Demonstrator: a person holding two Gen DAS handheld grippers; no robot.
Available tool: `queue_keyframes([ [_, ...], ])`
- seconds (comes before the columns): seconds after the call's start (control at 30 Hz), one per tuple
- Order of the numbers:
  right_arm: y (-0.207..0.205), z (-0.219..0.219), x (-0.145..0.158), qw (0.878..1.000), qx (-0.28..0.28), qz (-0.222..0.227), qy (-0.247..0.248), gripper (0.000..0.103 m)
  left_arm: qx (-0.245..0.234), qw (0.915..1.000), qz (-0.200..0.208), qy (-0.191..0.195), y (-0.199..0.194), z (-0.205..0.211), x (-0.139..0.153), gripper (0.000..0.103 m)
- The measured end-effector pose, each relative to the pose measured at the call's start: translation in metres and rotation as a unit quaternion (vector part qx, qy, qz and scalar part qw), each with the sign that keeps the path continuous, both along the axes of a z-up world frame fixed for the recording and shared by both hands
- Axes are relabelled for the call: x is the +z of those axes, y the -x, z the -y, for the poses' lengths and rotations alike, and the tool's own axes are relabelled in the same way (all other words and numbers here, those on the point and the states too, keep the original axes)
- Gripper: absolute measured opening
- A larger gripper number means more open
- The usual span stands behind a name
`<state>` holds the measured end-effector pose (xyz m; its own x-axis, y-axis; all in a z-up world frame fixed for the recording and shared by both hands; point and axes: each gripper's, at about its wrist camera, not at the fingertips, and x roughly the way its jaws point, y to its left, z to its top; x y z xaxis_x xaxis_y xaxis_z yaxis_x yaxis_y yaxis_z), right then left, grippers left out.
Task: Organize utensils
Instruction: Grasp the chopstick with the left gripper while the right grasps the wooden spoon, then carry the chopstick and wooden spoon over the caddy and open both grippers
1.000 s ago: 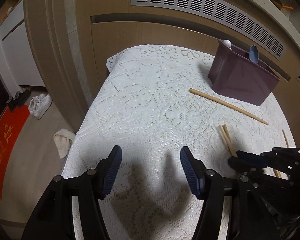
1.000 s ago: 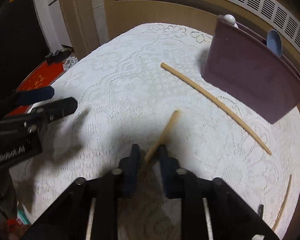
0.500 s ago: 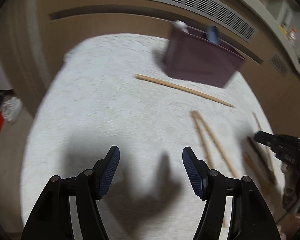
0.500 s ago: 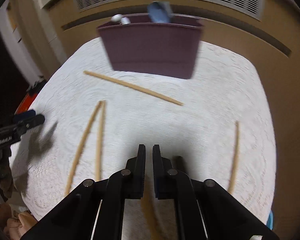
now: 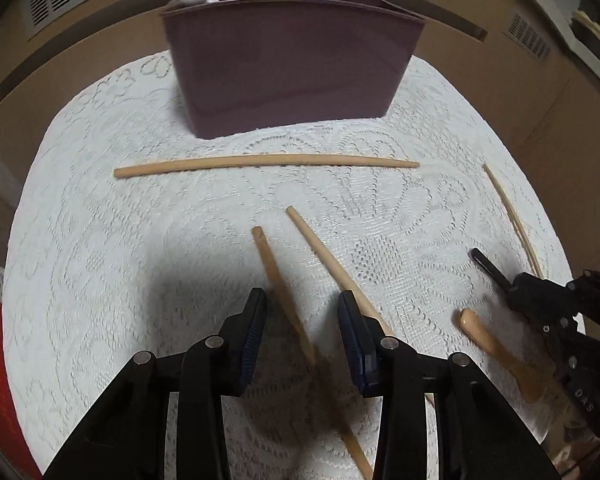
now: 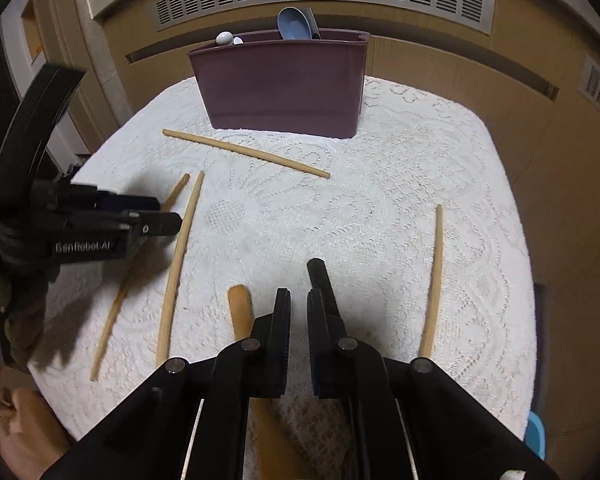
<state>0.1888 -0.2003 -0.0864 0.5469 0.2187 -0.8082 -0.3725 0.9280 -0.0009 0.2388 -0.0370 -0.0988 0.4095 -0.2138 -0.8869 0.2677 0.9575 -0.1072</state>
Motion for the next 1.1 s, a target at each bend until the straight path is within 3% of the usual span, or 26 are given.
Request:
queue_keyframes([
  [0.07, 0.005, -0.001, 0.001, 1.0, 0.016, -0.001, -0.004, 0.008, -0.013, 0.9998, -0.003, -0.013, 0.0, 0.002, 0.0, 0.033],
  [0.1, 0.009, -0.003, 0.001, 0.999, 0.033, -0.007, -0.012, 0.011, -0.02, 0.9995, 0.0, -0.023, 0.003, 0.005, 0.001, 0.022],
  [0.17, 0.015, -0.008, 0.0, 0.998, 0.058, -0.016, -0.018, 0.019, -0.041, 0.9984, 0.009, -0.038, 0.01, 0.01, 0.002, 0.012],
  [0.27, 0.017, -0.019, -0.01, 0.997, 0.076, -0.024, 0.0, 0.025, -0.047, 0.9979, 0.025, -0.035, 0.02, 0.009, 0.003, 0.006],
  [0.47, 0.006, -0.033, -0.019, 0.996, 0.086, -0.02, 0.021, 0.025, 0.006, 0.999, 0.04, 0.018, 0.034, -0.021, 0.007, 0.006],
  [0.53, 0.006, -0.037, -0.018, 0.995, 0.089, -0.019, 0.027, 0.012, 0.017, 0.9982, 0.045, 0.035, 0.039, -0.027, 0.013, 0.006],
  [0.57, 0.007, -0.038, -0.017, 0.995, 0.09, -0.019, 0.03, 0.012, 0.019, 0.9974, 0.049, 0.049, 0.043, -0.031, 0.018, 0.006],
  [0.9, 0.027, -0.004, 0.038, 0.998, 0.057, 0.022, -0.034, 0.012, 0.028, 0.9837, 0.145, 0.103, 0.086, -0.049, 0.094, 0.006],
  [1.03, 0.039, 0.005, 0.061, 0.996, 0.053, 0.048, -0.054, 0.012, 0.01, 0.9797, 0.175, 0.098, 0.09, -0.043, 0.116, 0.006],
  [1.1, 0.042, 0.005, 0.066, 0.996, 0.053, 0.056, -0.05, 0.012, 0.002, 0.9848, 0.154, 0.08, 0.081, -0.038, 0.114, 0.008],
])
